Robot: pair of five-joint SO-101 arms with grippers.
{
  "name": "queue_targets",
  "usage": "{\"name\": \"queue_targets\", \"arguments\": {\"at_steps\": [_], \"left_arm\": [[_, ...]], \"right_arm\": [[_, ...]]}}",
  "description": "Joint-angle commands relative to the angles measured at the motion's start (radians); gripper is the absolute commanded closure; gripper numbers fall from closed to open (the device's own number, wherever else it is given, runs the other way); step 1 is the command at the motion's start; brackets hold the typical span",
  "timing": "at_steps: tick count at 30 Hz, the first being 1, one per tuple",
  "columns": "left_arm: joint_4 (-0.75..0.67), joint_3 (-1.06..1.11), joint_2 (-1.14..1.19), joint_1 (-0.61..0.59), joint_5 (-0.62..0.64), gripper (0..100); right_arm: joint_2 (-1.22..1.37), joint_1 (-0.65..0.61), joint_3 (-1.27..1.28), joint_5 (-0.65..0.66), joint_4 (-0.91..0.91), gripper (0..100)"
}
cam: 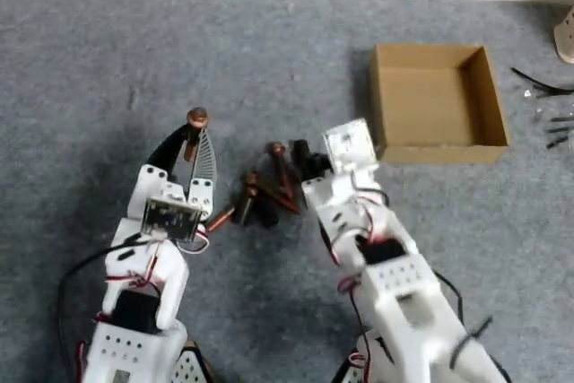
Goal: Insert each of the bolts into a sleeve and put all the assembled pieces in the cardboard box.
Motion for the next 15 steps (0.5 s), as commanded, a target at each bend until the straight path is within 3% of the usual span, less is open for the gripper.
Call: {"name": "queue_targets", "arguments": {"at_steps": [1,7,15], "left_arm": [[-0.028,0.005,-0.110,0.010,-0.006,100],[-0.029,-0.018,-0.107,0.028,-0.006,100],[-0.026,-0.048,-0.107,0.160,-0.005,100]], "right_arm": [[-0.211,-0.015,0.064,0.012,-0.033,99.4],[-0.455,-0.061,0.183,0.012,-0.033,99.4],[-0.779,-0.097,0.326,0.012,-0.033,99.4]]}}
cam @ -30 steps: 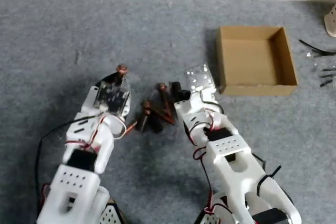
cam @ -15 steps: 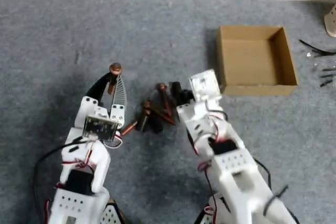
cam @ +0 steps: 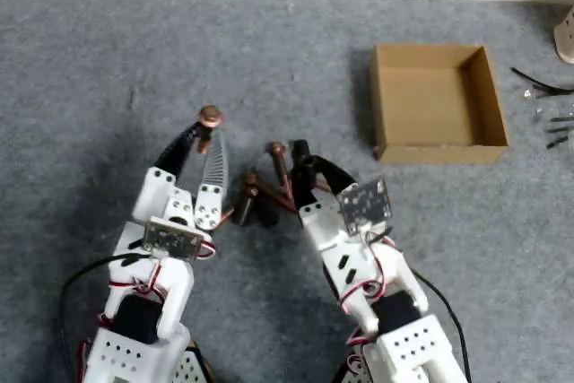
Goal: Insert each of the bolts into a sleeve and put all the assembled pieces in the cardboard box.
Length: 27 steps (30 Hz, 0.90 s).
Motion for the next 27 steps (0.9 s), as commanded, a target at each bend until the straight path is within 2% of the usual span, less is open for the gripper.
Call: {"name": "queue_targets", "arguments": {"at_steps": [1,5,11,18,23,27], "left_arm": [[-0.025,-0.058,-0.022,0.059,-0.003,100],[-0.023,-0.145,-0.022,0.065,-0.002,100],[-0.023,-0.222,-0.022,0.079,-0.002,100],[-0.023,-0.303,-0.022,0.090,-0.002,100],[-0.005,-0.303,-0.022,0.239,0.003,100],[0.032,-0.305,-0.019,0.371,0.166,100]], "right_arm": [[-0.174,-0.013,0.042,0.012,-0.033,99.4],[-0.383,-0.015,0.133,0.012,-0.031,99.4],[-0.351,-0.018,0.154,0.012,-0.033,99.4],[-0.374,-0.111,0.163,0.014,-0.002,99.4],[-0.374,-0.140,0.163,0.014,0.027,99.4],[-0.374,-0.162,0.163,0.014,0.044,99.4]]}}
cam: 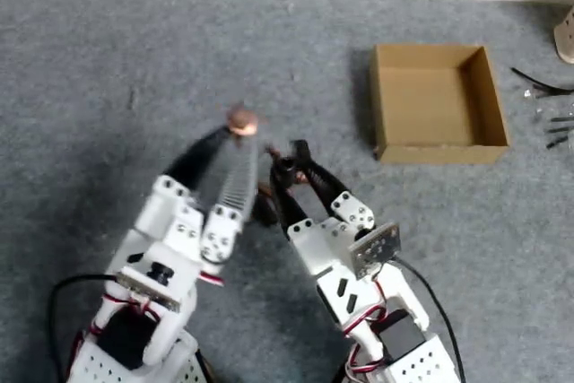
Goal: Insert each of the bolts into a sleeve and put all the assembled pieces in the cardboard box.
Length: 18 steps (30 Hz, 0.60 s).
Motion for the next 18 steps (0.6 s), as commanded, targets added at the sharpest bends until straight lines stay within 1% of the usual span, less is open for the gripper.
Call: {"name": "queue_targets", "arguments": {"at_steps": [1,4,8,11,16,18], "left_arm": [[0.005,-0.053,-0.018,0.101,0.137,100],[0.002,-0.038,-0.019,0.102,0.219,100],[0.000,-0.030,-0.019,0.102,0.292,100],[0.000,-0.028,-0.019,0.102,0.298,100],[-0.002,0.050,-0.019,0.102,0.293,100],[-0.043,0.082,-0.019,0.087,0.292,100]], "right_arm": [[-0.022,-0.022,0.114,0.011,0.001,99.4],[-0.022,-0.022,0.114,0.014,-0.004,99.4],[-0.022,-0.022,0.114,0.014,-0.004,99.4],[-0.022,-0.022,0.114,0.014,-0.004,99.4],[-0.022,-0.022,0.114,0.015,-0.004,99.4],[-0.022,-0.024,0.114,0.015,-0.004,99.4]]}}
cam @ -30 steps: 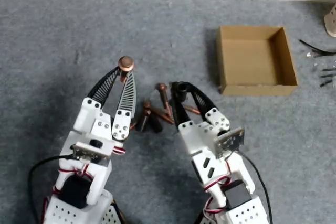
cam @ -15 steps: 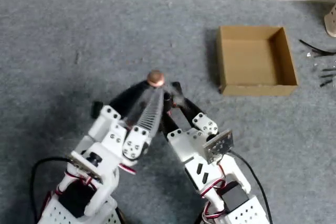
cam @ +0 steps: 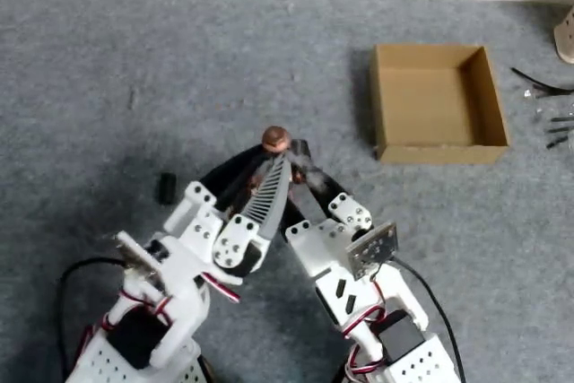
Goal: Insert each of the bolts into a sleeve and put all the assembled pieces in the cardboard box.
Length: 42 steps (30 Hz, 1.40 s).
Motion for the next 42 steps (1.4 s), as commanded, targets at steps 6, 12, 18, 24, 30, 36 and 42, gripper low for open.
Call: {"name": "queue_targets", "arguments": {"at_steps": [6,12,18,24,30,36,42], "left_arm": [[-0.316,0.131,-0.019,-0.131,0.008,100],[-0.336,0.048,-0.019,-0.139,0.011,100],[-0.189,0.028,-0.018,-0.139,0.012,100],[-0.158,0.045,-0.015,-0.139,0.163,100],[-0.167,0.035,-0.016,-0.140,0.176,100],[-0.160,0.016,-0.015,-0.140,0.180,100],[-0.161,0.067,-0.015,-0.082,0.178,100]], "right_arm": [[-0.022,-0.015,0.114,0.015,-0.004,99.4],[-0.022,-0.015,0.114,0.015,0.001,99.4],[-0.022,-0.015,0.114,0.015,0.001,99.4],[-0.022,-0.015,0.114,0.015,0.001,99.4],[-0.022,-0.015,0.114,0.015,0.004,99.4],[-0.022,-0.015,0.114,0.015,0.004,99.4],[-0.022,-0.015,0.114,0.015,0.004,99.4]]}}
